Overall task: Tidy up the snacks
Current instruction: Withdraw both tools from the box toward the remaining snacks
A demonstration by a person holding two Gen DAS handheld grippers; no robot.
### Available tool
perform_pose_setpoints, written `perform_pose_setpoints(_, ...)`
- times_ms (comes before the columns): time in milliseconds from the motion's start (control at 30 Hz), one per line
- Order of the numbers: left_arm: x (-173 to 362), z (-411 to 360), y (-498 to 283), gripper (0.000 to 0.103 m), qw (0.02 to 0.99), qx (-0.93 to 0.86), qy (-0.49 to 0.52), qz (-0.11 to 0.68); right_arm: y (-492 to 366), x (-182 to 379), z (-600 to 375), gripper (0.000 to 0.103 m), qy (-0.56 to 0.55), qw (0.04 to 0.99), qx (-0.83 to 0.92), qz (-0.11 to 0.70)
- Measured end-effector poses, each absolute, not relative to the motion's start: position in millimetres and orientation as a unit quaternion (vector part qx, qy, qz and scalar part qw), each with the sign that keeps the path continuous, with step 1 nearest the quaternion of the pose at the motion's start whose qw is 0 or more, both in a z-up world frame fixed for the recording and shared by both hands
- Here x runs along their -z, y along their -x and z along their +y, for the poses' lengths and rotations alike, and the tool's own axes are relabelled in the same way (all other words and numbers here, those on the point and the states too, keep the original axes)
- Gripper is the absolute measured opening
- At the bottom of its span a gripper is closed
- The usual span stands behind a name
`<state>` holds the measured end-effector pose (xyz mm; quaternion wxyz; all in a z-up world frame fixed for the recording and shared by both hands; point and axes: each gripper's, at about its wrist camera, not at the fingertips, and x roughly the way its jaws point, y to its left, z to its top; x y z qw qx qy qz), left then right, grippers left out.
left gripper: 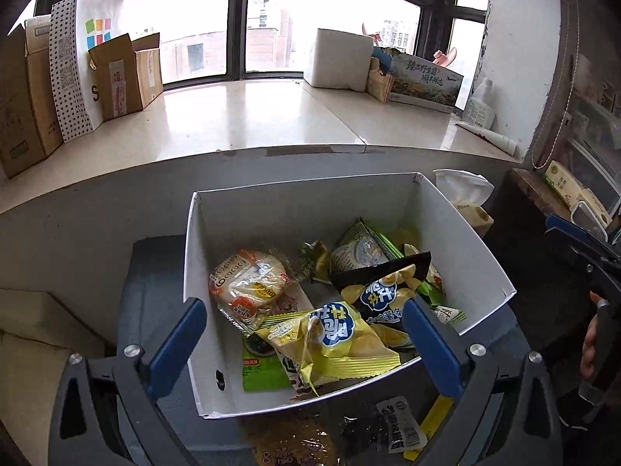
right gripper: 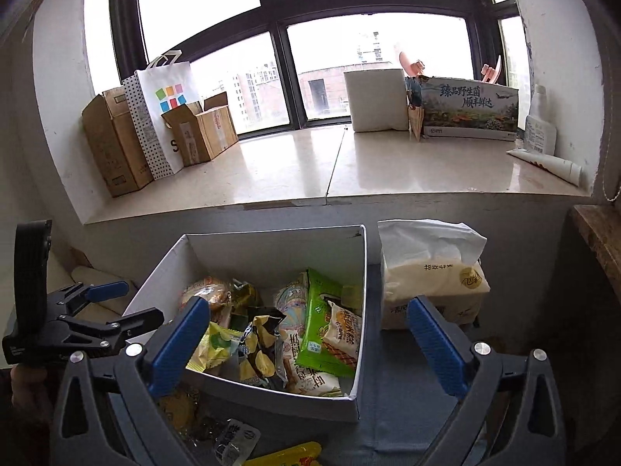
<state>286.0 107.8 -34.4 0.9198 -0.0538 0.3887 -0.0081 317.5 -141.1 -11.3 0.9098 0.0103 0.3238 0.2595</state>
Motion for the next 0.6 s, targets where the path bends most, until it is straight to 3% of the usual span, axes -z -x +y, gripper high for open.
perform_pose_setpoints(300, 18.8, 94.8, -219.0, 0.103, 0.932, 0.013, 0.035, 0.361, -251.6, 18.1, -157.9, 0.103, 0.005, 0.912, -0.270, 0.309)
perform_pose_setpoints(600, 39.8, 68.1, -115.2, 0.103, 0.928, 0.064, 0.060, 0.362, -187.5, 98.1, -163.7, 0.103, 0.050, 0.886, -0.280, 0.365)
